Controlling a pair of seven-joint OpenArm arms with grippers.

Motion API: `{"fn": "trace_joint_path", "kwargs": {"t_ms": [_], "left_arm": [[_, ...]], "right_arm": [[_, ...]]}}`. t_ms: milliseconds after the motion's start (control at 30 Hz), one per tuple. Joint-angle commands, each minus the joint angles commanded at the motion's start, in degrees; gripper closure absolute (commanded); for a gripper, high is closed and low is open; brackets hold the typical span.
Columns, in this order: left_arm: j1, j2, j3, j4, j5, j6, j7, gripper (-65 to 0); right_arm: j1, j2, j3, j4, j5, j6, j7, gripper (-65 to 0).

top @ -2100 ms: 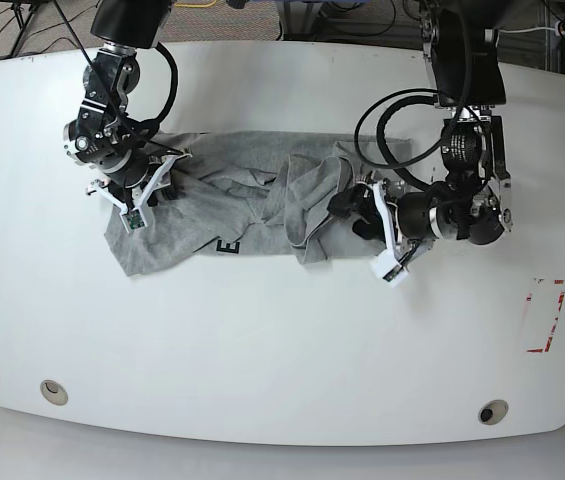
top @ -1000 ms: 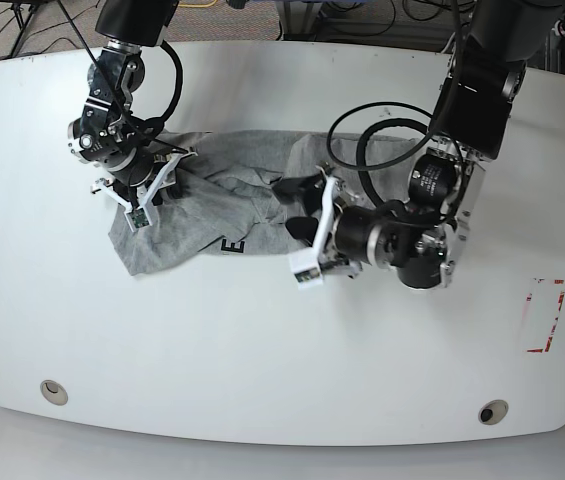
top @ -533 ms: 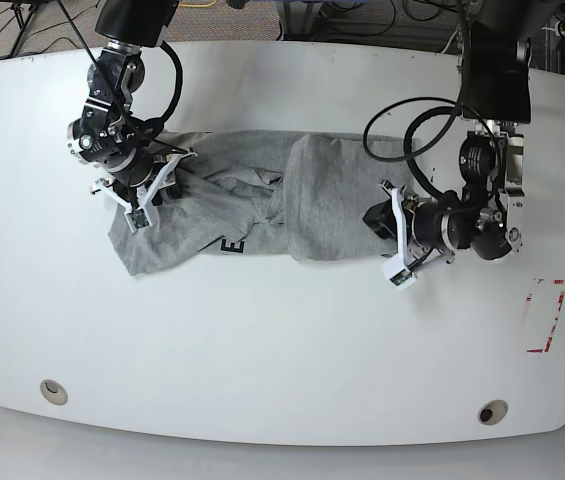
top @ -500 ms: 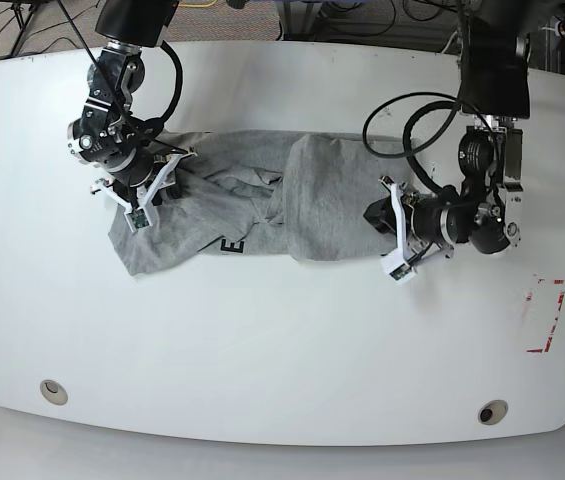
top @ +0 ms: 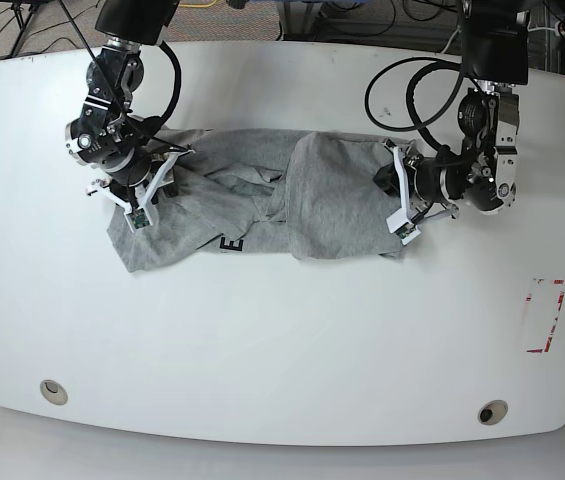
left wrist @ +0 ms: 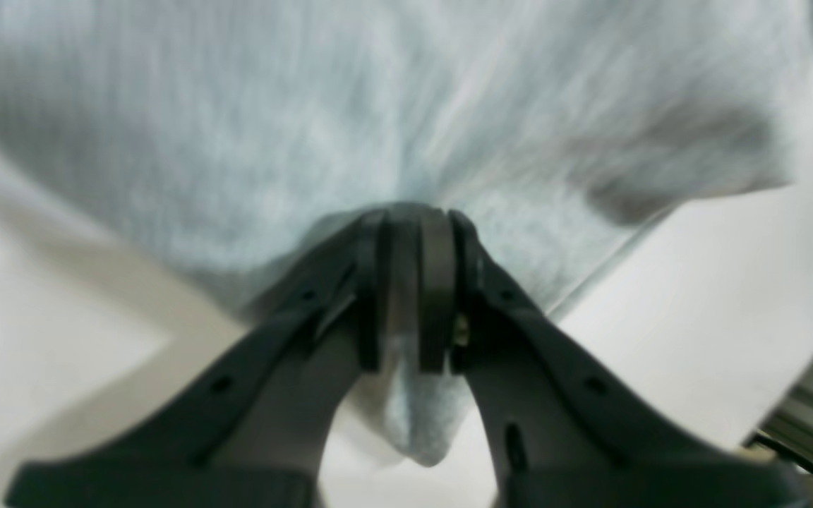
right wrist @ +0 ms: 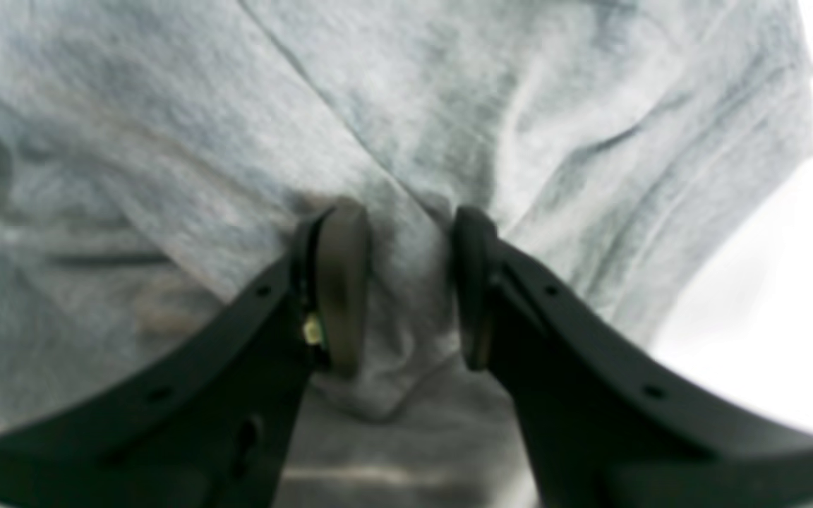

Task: Layout the t-shirt on the table in an organized manner, then fold the t-shirt properly
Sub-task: 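Lay the carried end onto the shirt's middle with the left gripper, then adjust the right gripper's hold on the shirt's other end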

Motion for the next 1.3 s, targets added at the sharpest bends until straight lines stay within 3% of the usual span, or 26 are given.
{"fn": "trace_joint_path", "kwargs": {"t_ms": [233, 367, 467, 567, 733, 933, 1133, 1300], "left_arm": [[-1.23, -0.7, -0.18, -8.62, 0.26, 0.0, -2.37, -4.9], [-1.67, -1.76, 0.09, -11.52, 0.18, 0.0, -2.81, -4.9], [-1.67, -1.85, 0.09, -11.6, 0.18, 0.0, -2.81, -4.9], [-1.85, -1.85, 0.0, -11.69, 0.35, 0.0, -2.81, -4.9], [-1.93, -2.37, 0.0, -11.69, 0.44, 0.0, -2.81, -4.9], [-1.93, -2.99, 0.09, -11.6, 0.44, 0.0, -2.81, -4.9], [-1.93, -2.99, 0.09, -11.6, 0.35, 0.0, -2.64, -4.9], [-1.85, -2.99, 0.09, -11.6, 0.35, 0.0, -2.64, -4.9]], "right_arm": [[1.67, -0.35, 2.2, 5.89, 8.88, 0.0, -7.56, -48.7], [3.78, 0.09, 9.49, 5.54, 17.58, 0.0, -12.31, -57.9], [5.63, 0.44, 16.18, 2.29, 24.26, 0.0, -15.82, -58.2], [7.47, 3.08, 22.07, -3.08, 30.68, 0.0, -18.99, -58.2], [8.0, 7.21, 25.85, -12.31, 37.36, 0.0, -19.6, -58.2], [7.74, 9.49, 26.11, -21.1, 41.67, 0.0, -19.43, -58.2], [6.59, 8.44, 25.41, -24.53, 41.58, 0.0, -18.29, -58.2], [6.07, 6.24, 21.54, -24.35, 41.67, 0.0, -17.85, -58.2]]}}
